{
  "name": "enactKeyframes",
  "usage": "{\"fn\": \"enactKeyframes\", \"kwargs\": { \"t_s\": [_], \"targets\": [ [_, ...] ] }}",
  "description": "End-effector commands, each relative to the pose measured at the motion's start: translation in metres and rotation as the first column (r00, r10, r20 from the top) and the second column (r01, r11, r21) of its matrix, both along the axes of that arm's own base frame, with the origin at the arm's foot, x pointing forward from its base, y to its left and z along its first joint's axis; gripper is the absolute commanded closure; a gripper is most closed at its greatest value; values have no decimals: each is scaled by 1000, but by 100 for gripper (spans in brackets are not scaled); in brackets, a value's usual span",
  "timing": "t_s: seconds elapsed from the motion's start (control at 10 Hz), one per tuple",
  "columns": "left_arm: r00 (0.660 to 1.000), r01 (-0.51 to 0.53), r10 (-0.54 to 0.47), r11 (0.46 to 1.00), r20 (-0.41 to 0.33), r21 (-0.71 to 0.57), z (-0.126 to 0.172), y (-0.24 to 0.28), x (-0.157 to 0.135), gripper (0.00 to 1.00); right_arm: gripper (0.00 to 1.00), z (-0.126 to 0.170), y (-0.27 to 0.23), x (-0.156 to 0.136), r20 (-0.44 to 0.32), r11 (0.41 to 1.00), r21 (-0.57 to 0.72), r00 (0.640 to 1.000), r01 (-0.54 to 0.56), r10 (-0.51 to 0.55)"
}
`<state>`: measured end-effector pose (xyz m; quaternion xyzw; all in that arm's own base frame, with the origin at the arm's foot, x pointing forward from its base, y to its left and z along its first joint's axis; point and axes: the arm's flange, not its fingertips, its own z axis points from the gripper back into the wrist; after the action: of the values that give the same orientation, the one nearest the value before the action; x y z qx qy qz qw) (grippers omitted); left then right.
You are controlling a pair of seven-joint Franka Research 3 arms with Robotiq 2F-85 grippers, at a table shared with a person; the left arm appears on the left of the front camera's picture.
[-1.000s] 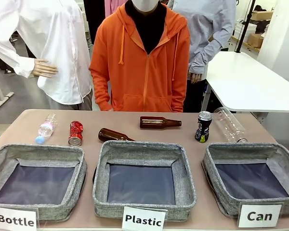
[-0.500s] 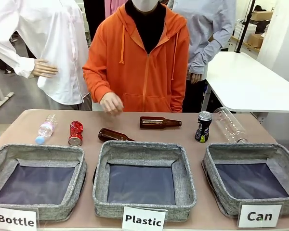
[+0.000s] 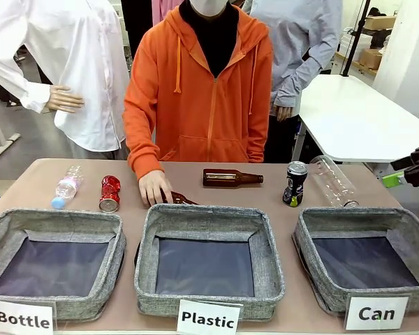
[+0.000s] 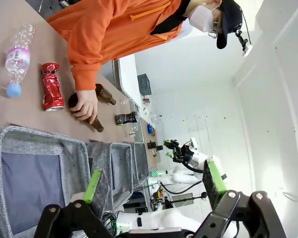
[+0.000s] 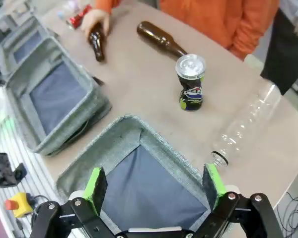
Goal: Sort the can waste into the basket.
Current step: Pick up the can waste from the table and place it in the right Fabric basket.
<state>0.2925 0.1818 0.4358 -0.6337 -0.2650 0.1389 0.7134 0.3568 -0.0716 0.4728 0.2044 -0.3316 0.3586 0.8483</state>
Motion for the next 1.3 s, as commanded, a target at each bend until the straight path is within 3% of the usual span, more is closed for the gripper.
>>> {"fn": "enactKeyframes", "kwargs": {
  "t_s": [0.0,0.1,0.4,0.8,1.0,1.2],
  "targets": [
    [1000,5,-5,1000,27,3,1,1,-1,0,0,-3,-4,-5,-31,999,37,999,-9,10],
    [1000,5,-5,1000,27,3,1,1,-1,0,0,0,0,0,0,1000,0,1000,0,0],
    [1000,5,-5,1000,27,3,1,1,-1,0,0,-13,3,25,160,975,11,963,-220,216],
    [1000,0,0,1000,1,0,0,0,0,0,0,-38,9,72,160,962,-42,949,-270,273],
    [988,-17,39,990,147,-143,71,35,-47,0,0,-58,16,99,117,951,-66,944,-302,308],
    [969,-10,67,972,238,-233,106,84,-86,0,0,-74,22,122,119,956,-79,949,-283,291]
  ]
}}
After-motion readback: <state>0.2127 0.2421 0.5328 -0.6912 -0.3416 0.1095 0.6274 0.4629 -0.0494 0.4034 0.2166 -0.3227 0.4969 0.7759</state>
